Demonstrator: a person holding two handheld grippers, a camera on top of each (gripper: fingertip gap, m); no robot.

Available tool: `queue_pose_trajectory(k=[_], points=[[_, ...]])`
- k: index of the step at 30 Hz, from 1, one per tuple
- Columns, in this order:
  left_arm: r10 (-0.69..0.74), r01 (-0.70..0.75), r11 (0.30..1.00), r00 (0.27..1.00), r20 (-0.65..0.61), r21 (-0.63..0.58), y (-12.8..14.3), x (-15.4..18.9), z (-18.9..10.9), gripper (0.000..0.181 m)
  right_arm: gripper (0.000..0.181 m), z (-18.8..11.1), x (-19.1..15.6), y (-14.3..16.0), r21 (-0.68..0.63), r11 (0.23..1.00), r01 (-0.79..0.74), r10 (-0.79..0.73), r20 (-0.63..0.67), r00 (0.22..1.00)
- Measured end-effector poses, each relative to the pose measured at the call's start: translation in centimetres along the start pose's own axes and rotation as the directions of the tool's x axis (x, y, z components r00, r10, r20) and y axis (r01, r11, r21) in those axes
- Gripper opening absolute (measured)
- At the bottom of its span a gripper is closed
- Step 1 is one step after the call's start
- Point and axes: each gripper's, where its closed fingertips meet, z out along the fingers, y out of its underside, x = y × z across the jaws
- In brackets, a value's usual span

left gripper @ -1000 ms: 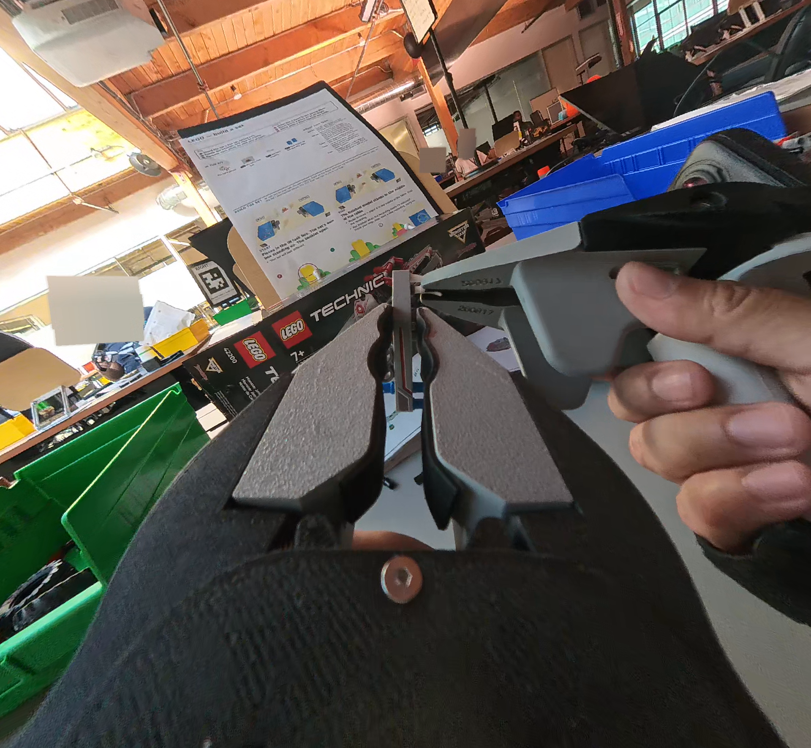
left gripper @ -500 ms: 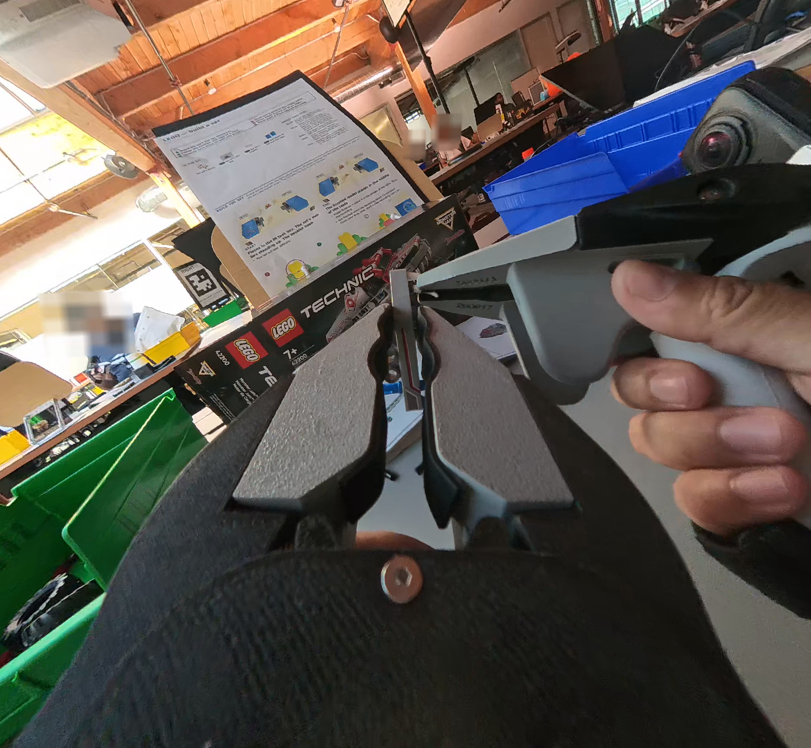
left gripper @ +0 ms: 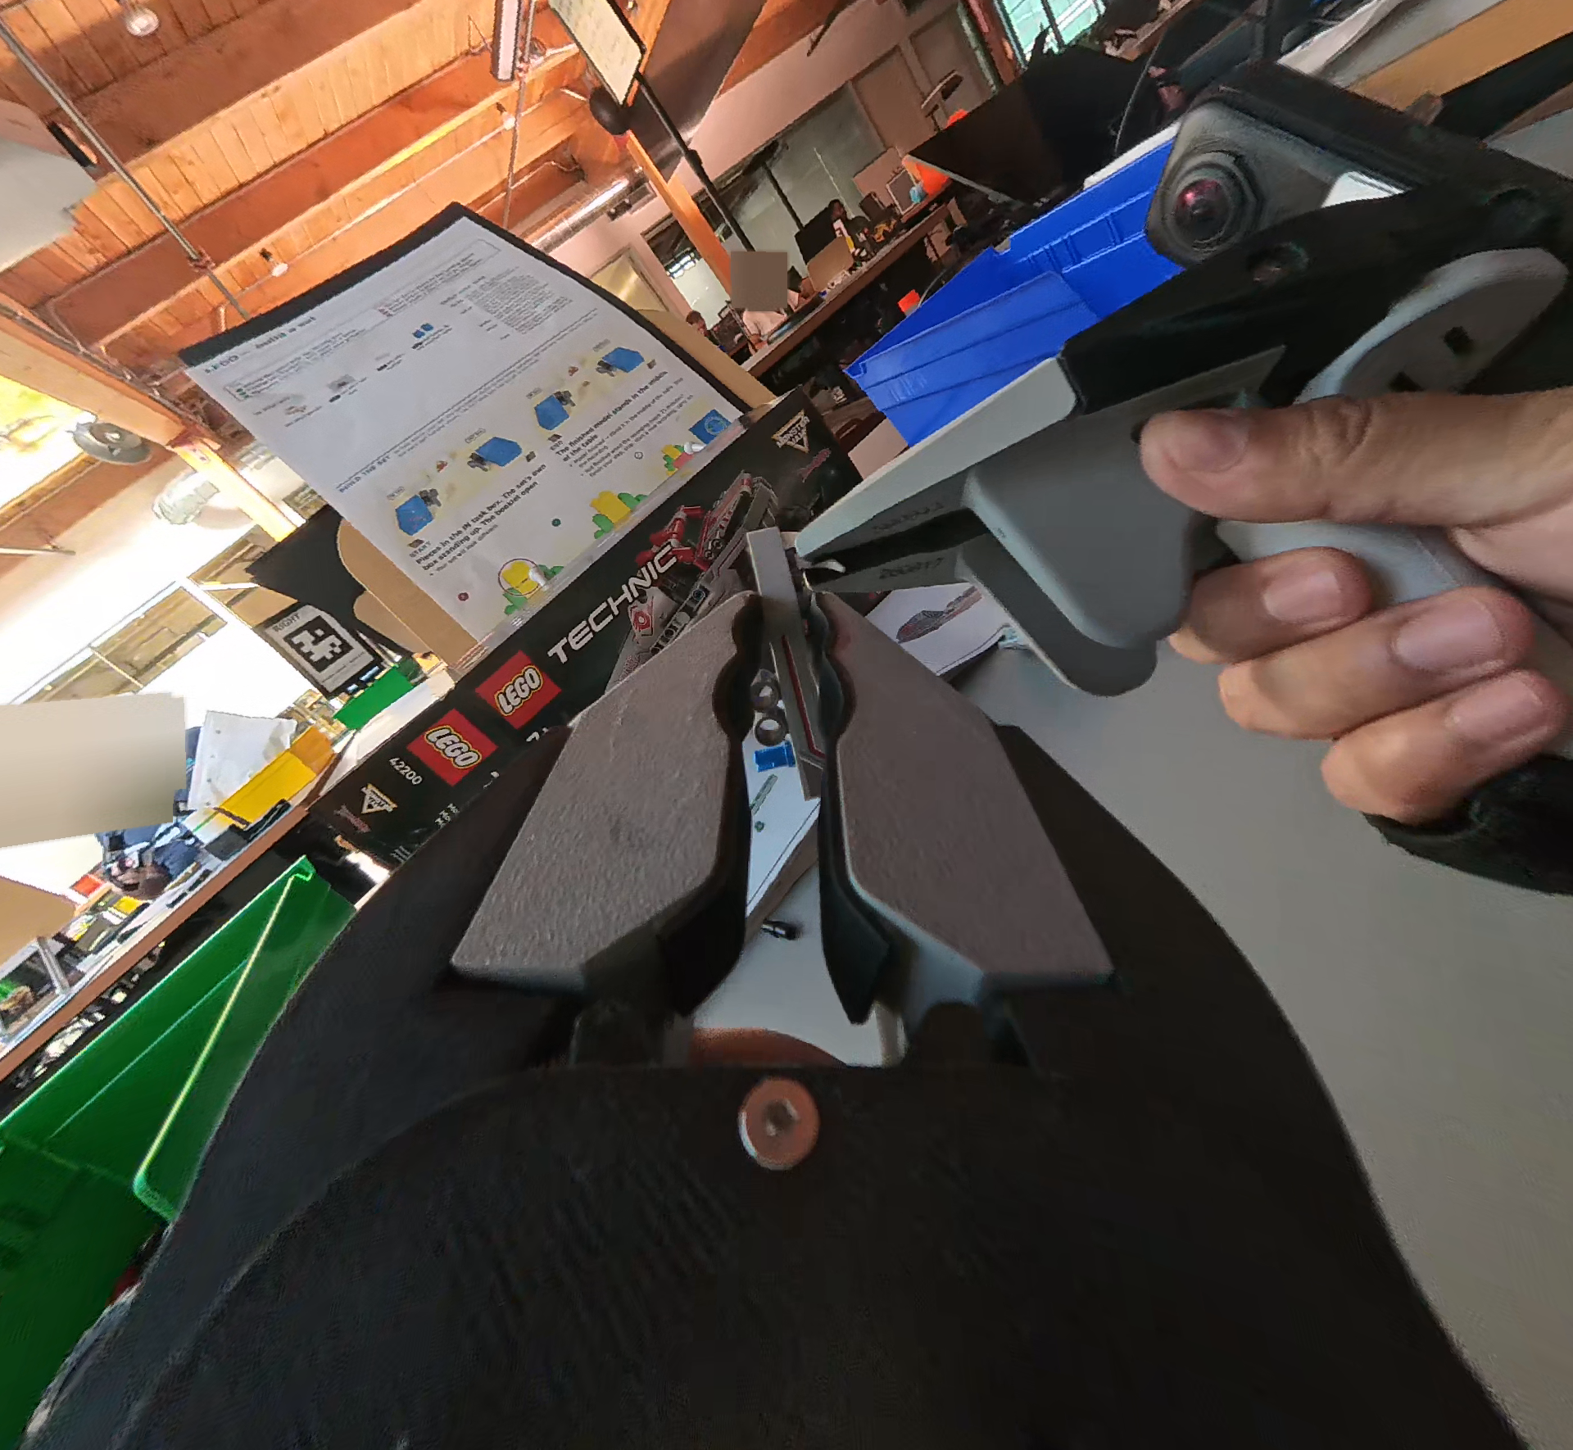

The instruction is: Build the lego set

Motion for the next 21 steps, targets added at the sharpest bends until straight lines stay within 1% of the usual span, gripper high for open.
queue_pose_trajectory(k=[2, 7, 11, 13, 15, 17, 19, 21], points=[[-0.005, 0.005, 1.0, 1.0, -0.025, -0.004, 0.1, 0.2, -0.1, 0.008, 0.0, -0.1, 0.2, 0.1, -0.023, 1.0, 0.017, -0.018, -0.006, 1.0], [0.029, -0.031, 0.999, 0.997, -0.066, -0.033, 1.0, 0.6, -0.1, 0.008, 0.0, -0.1, 1.0, 0.6, -0.046, 0.999, -0.018, 0.018, -0.003, 1.0], [-0.02, 0.018, 1.0, 0.994, -0.103, -0.02, 1.0, 0.5, -0.3, 0.008, 0.0, 0.1, 0.9, 0.7, -0.053, 0.998, -0.028, 0.029, 0.012, 1.0], [-0.074, 0.074, 0.997, 0.992, -0.103, -0.009, 0.9, 0.3, -0.3, 0.009, 0.0, 0.2, 0.8, 0.7, -0.048, 0.998, -0.041, 0.042, 0.023, 0.999], [-0.134, 0.131, 0.991, 0.987, -0.092, -0.037, 1.5, 0.1, 0.0, 0.008, 0.0, 0.3, 1.3, 0.7, -0.037, 0.997, -0.068, 0.068, 0.004, 0.998], [-0.087, 0.084, 0.995, 0.995, -0.056, -0.054, 1.9, 0.2, 0.2, 0.008, 0.0, 0.3, 1.7, 0.6, -0.025, 0.995, -0.093, 0.093, -0.01, 0.996], [-0.036, 0.035, 0.999, 0.999, -0.025, -0.042, 1.6, 0.1, 0.2, 0.008, 0.002, 0.0, 1.8, 0.2, -0.005, 0.994, -0.111, 0.111, -0.003, 0.994], [-0.059, 0.058, 0.997, 0.998, -0.02, -0.042, 1.5, 0.0, 0.3, 0.008, 0.002, -0.1, 1.7, 0.2, -0.007, 0.992, -0.122, 0.123, 0.007, 0.992]])
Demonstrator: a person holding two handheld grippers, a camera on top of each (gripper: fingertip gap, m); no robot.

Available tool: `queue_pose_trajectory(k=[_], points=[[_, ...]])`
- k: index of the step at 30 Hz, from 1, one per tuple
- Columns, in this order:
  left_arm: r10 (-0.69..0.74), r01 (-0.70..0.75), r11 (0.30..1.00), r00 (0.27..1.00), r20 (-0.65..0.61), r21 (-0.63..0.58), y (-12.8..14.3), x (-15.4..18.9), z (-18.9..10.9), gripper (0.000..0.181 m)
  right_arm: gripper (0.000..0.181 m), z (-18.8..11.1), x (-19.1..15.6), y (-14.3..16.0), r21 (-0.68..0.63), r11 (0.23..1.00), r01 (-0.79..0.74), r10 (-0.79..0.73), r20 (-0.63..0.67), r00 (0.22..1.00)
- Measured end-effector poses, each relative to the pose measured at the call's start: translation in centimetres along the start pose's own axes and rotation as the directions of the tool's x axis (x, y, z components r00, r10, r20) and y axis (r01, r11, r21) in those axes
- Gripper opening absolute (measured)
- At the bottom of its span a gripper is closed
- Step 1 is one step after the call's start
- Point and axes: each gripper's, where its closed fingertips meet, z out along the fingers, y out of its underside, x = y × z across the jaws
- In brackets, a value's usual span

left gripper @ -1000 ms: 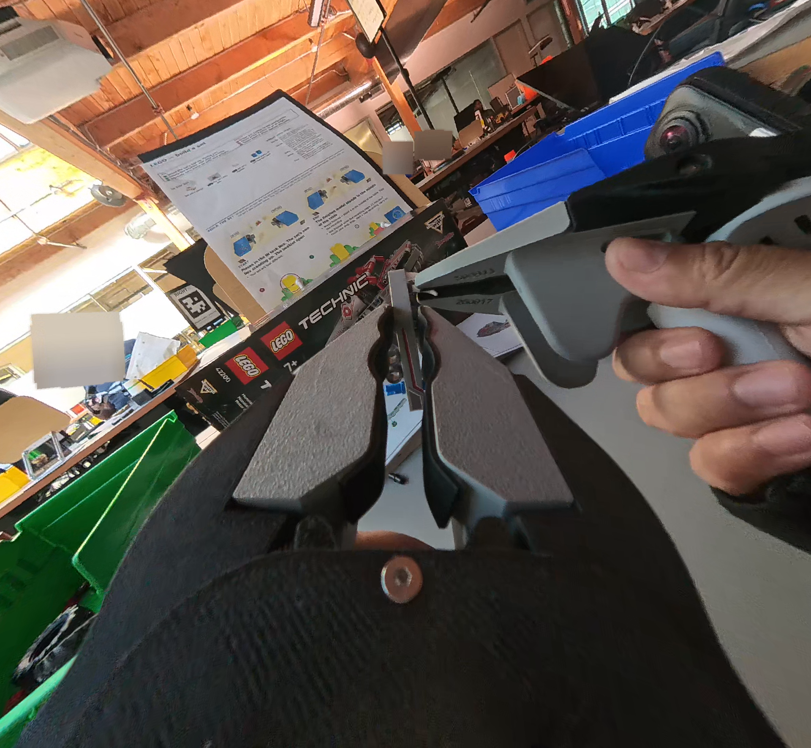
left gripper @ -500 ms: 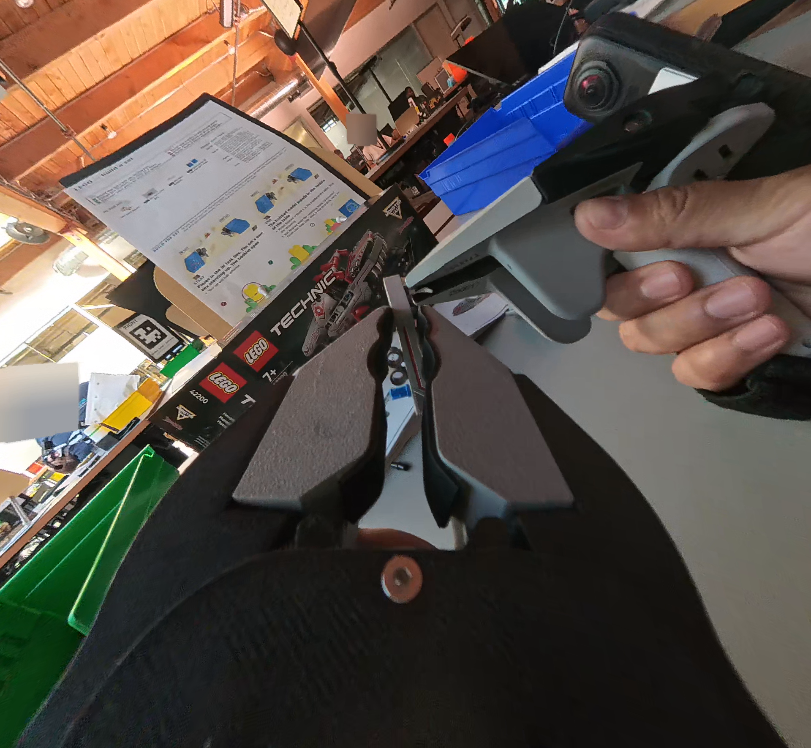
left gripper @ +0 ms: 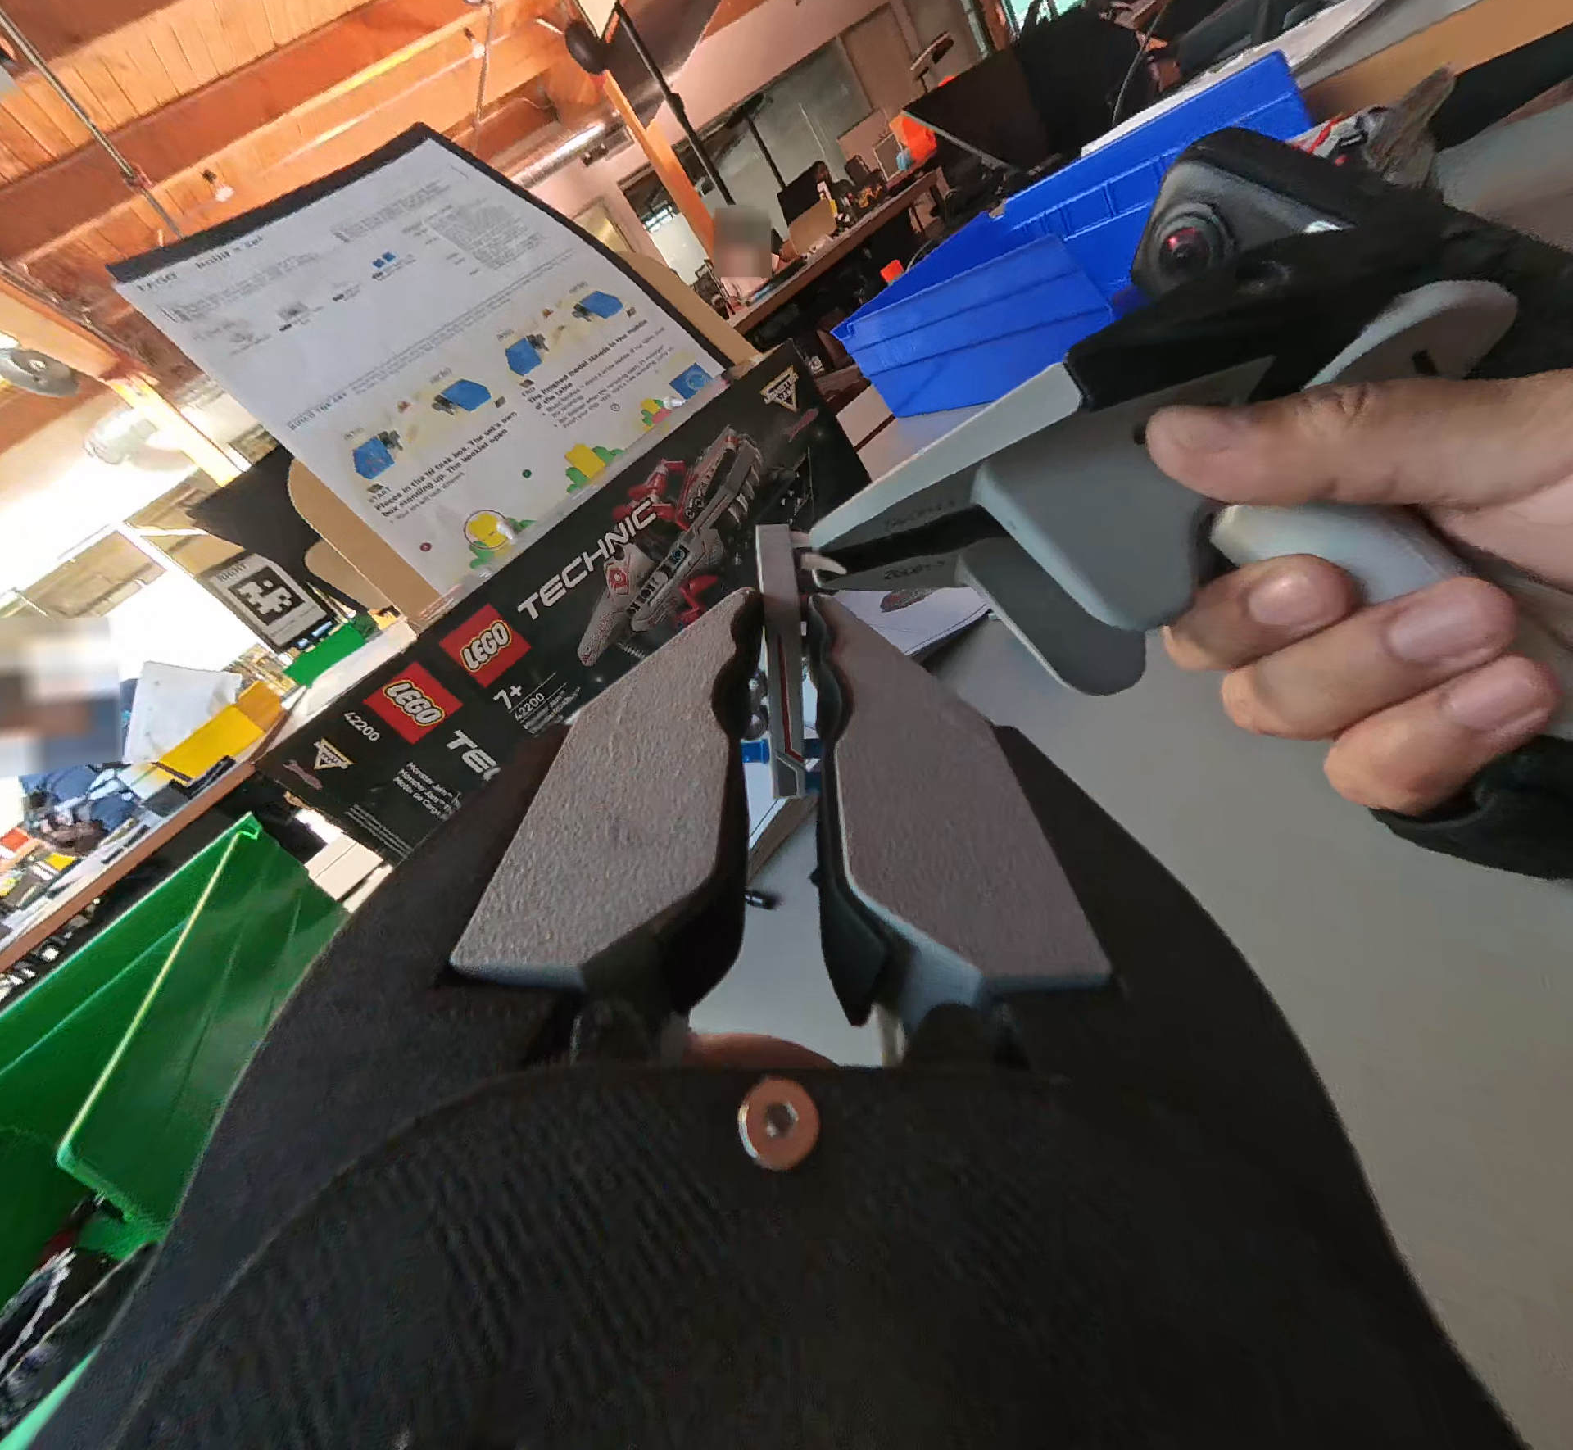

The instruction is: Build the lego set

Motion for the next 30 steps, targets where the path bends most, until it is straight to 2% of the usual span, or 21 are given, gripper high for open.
queue_pose_trajectory(k=[8, 18, 21, 30], points=[[-0.032, 0.032, 0.999, 0.998, 0.045, 0.0, 0.0, -1.1, 0.2, 0.008, 0.003, 0.2, -0.4, 0.3, -0.012, 1.0, 0.028, -0.028, 0.019, 0.999], [-0.031, 0.031, 0.999, 0.999, 0.01, 0.011, -0.2, -0.1, 0.3, 0.008, 0.0, 0.1, -0.6, 0.4, -0.029, 0.998, 0.053, -0.052, 0.02, 0.998], [-0.038, 0.038, 0.999, 0.998, -0.05, 0.012, -0.1, 0.1, 0.2, 0.008, 0.0, 0.0, -0.6, 0.6, -0.061, 0.998, 0.033, -0.031, 0.034, 0.999], [0.165, -0.166, 0.986, 0.98, -0.113, -0.007, 0.5, 0.2, -0.7, 0.008, 0.0, 0.3, -0.3, 1.8, -0.143, 0.989, 0.034, -0.032, 0.016, 0.999]])
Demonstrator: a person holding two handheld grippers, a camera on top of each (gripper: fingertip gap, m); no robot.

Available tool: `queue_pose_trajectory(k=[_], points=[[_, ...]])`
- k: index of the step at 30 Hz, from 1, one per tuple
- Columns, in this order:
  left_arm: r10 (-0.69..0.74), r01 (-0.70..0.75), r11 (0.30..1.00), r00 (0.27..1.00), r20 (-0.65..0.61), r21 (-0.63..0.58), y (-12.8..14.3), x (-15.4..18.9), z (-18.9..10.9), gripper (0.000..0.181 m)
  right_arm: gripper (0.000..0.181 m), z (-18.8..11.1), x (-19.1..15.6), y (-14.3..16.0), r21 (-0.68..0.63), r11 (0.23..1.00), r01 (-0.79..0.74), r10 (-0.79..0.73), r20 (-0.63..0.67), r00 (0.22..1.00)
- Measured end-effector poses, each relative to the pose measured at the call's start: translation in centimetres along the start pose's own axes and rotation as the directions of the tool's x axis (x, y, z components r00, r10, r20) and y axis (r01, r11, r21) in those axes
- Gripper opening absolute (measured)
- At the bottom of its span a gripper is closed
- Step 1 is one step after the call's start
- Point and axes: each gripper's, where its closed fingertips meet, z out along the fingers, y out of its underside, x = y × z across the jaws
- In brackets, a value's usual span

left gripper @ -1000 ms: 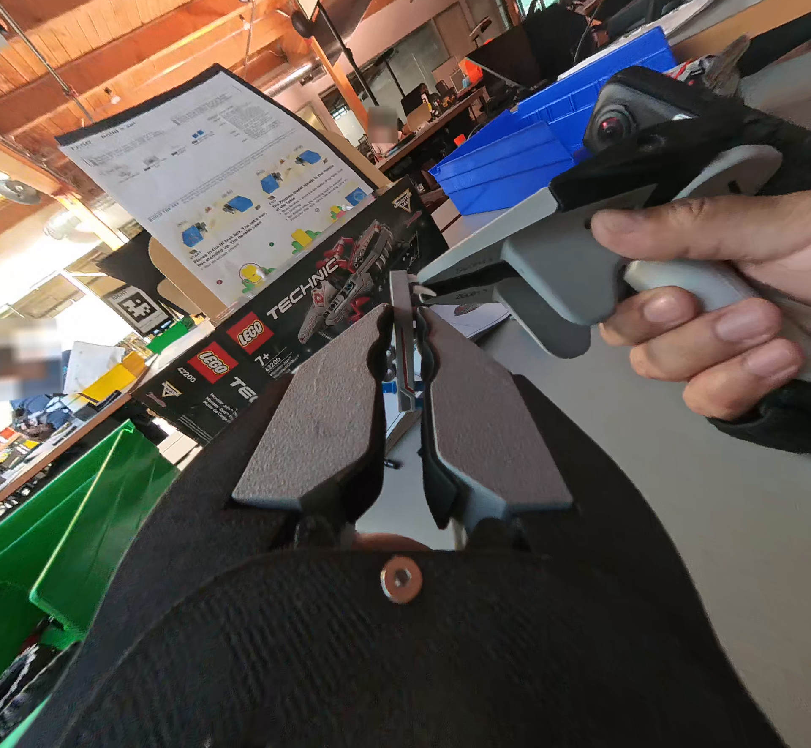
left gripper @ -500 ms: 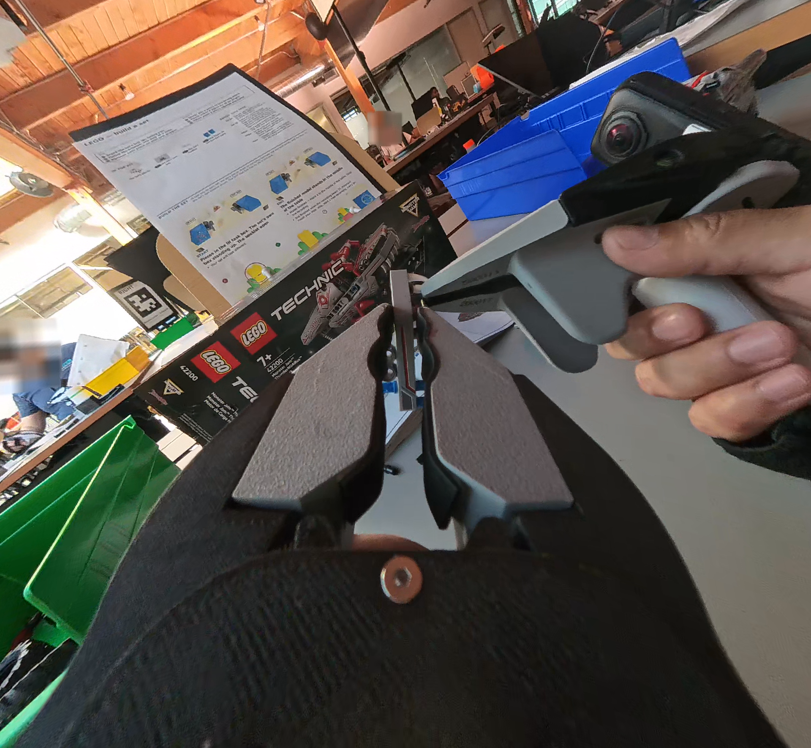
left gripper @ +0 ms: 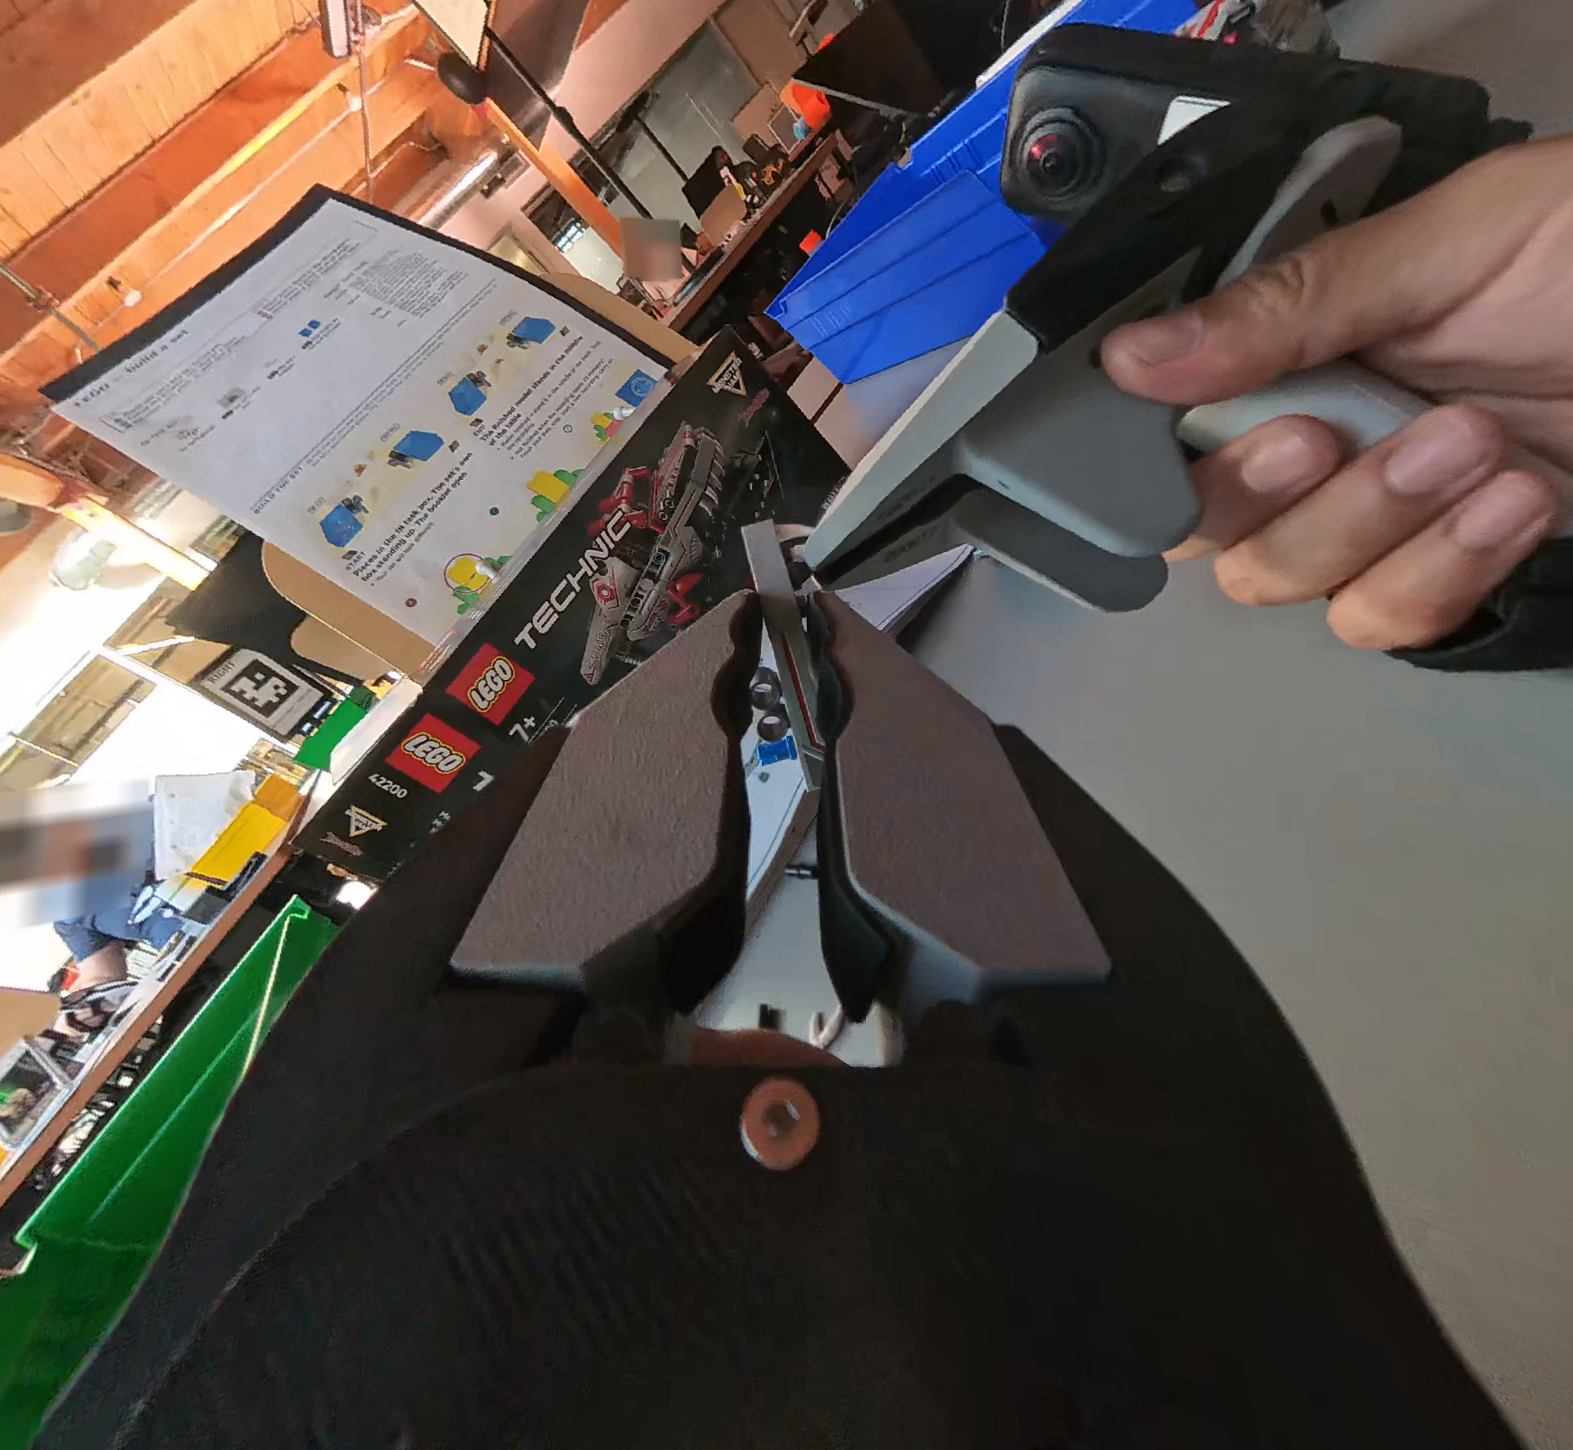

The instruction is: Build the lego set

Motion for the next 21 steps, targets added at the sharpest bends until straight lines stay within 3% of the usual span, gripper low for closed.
queue_pose_trajectory(k=[7, 13, 16, 21], points=[[0.076, -0.078, 0.997, 0.994, -0.084, -0.014, 0.37, 0.62, -0.48, 0.008, 0.0, 0.06, -0.06, 0.49, -0.034, 0.999, 0.008, -0.008, -0.002, 1.0], [0.037, -0.04, 0.999, 0.986, -0.163, -0.017, 0.51, 0.2, -0.84, 0.009, 0.0, 0.49, -0.18, 0.85, -0.05, 0.998, 0.033, -0.033, -0.003, 0.999], [0.085, -0.091, 0.995, 0.986, -0.142, -0.038, 0.74, -0.09, -0.65, 0.009, 0.0, 0.62, 0.13, 0.79, -0.041, 0.999, 0.033, -0.034, -0.023, 0.999], [0.032, -0.04, 0.998, 0.99, -0.141, -0.053, 0.7, -0.13, -0.37, 0.008, 0.0, 0.52, 0.27, 0.49, -0.018, 0.998, 0.061, -0.062, -0.045, 0.997]])
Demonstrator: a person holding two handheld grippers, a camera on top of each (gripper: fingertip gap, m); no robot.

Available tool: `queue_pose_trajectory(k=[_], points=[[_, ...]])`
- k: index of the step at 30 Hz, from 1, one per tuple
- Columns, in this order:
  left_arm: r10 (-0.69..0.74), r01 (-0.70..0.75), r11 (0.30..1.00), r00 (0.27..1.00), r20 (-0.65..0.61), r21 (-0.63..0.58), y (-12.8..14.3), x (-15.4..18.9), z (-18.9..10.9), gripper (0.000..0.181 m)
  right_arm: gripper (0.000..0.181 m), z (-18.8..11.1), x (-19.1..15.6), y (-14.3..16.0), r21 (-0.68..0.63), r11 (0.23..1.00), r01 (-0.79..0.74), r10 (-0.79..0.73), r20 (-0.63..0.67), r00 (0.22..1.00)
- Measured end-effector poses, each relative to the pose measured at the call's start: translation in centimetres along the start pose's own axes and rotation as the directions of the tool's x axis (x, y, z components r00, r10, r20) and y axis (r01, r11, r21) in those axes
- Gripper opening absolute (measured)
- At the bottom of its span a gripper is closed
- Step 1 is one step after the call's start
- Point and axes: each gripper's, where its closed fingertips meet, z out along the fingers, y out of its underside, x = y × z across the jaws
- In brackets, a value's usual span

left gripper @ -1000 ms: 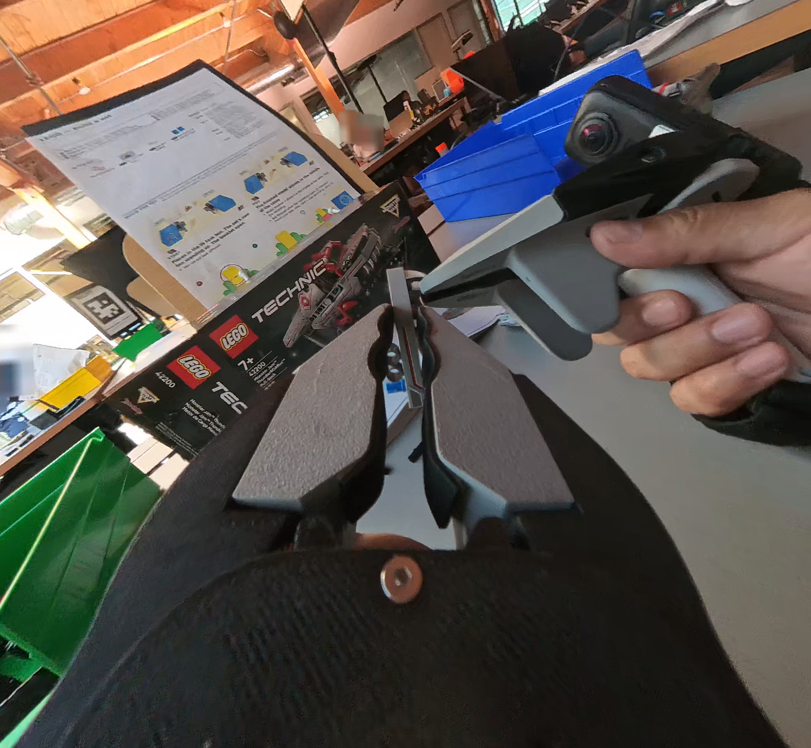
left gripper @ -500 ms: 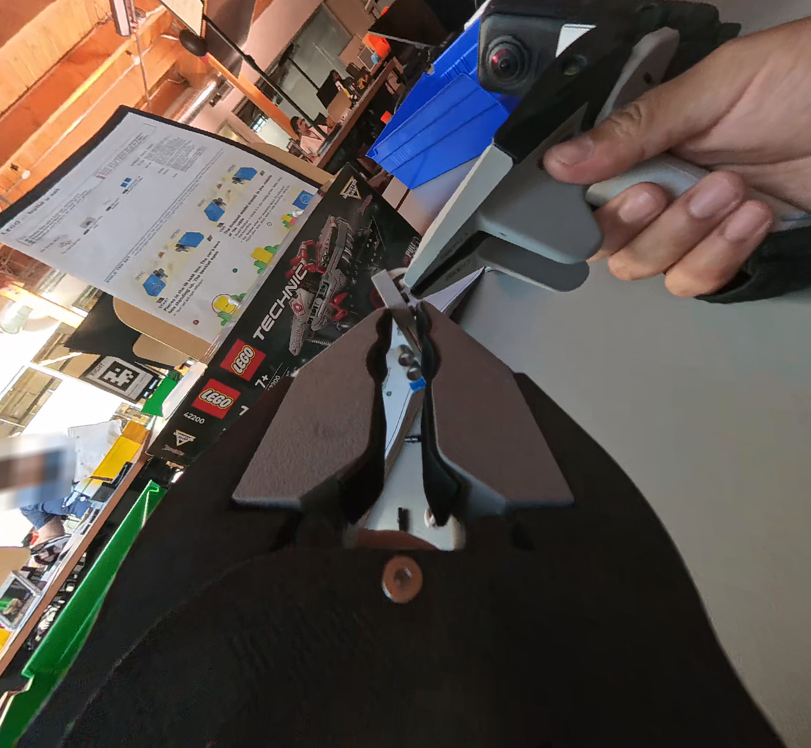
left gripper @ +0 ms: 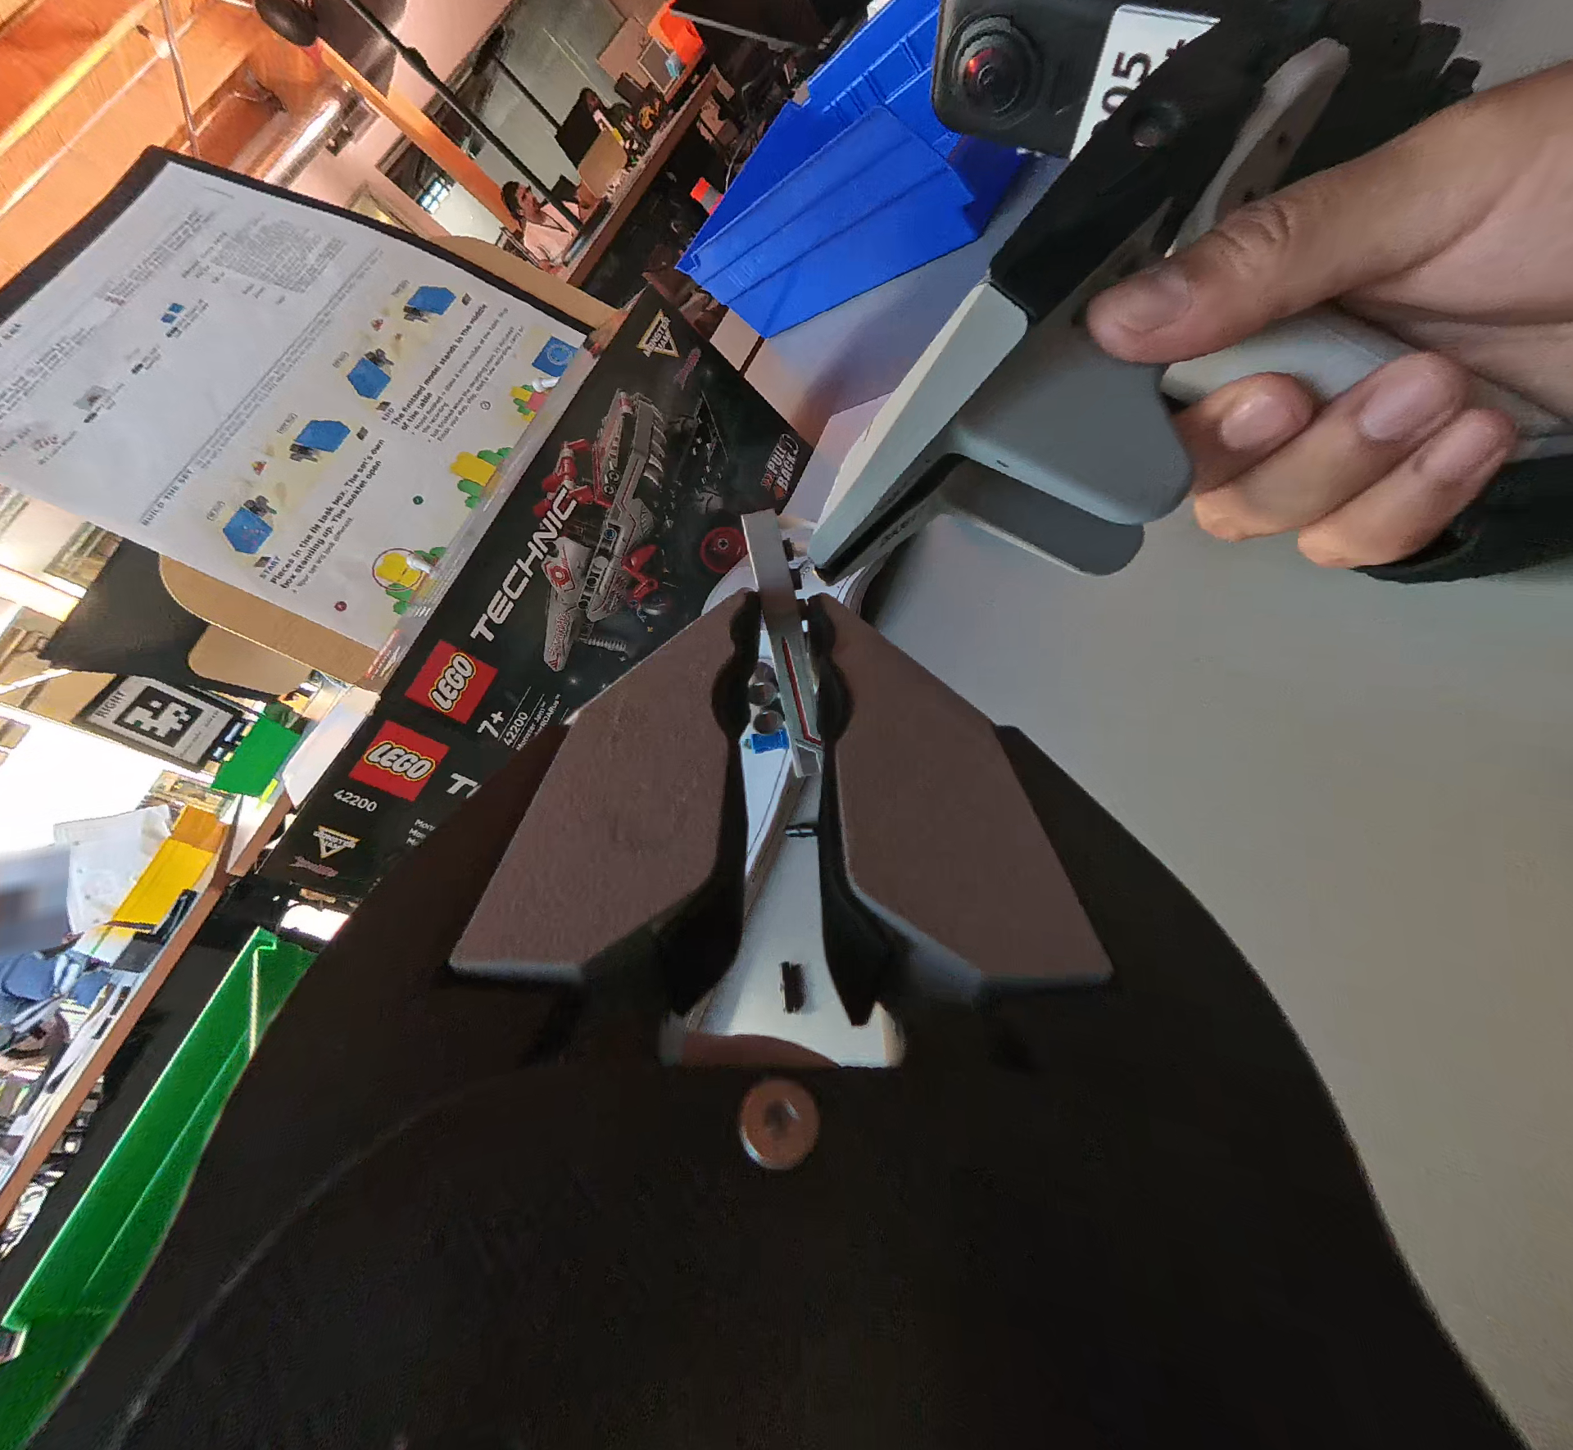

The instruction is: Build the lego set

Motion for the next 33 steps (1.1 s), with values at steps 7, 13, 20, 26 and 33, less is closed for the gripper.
queue_pose_trajectory(k=[7, 13, 20, 26, 33], points=[[-0.194, 0.197, 0.98, 0.972, -0.134, 0.003, -0.3, 0.7, -0.9, 0.01, 0.0, -0.1, -0.6, 0.5, -0.081, 0.994, 0.068, -0.065, 0.036, 0.997], [-0.478, 0.472, 0.876, 0.817, -0.323, -0.102, 0.6, 1.2, -2.7, 0.015, 0.0, -0.1, -1.4, 1.8, -0.263, 0.951, 0.163, -0.135, 0.122, 0.983], [-0.65, 0.646, 0.736, 0.59, -0.478, -0.204, -0.1, 2.6, -3.3, 0.022, 0.0, -0.3, -2.2, 3.4, -0.416, 0.86, 0.295, -0.235, 0.19, 0.953], [-0.656, 0.656, 0.718, 0.526, -0.541, -0.233, -1.1, 3.5, -3.5, 0.017, 0.0, -0.8, -2.1, 4.1, -0.488, 0.8, 0.349, -0.28, 0.211, 0.936], [-0.665, 0.653, 0.712, 0.508, -0.548, -0.259, -0.9, 4.0, -3.5, 0.006, 0.0, -1.2, -2.2, 4.5, -0.516, 0.749, 0.416, -0.338, 0.242, 0.91]])
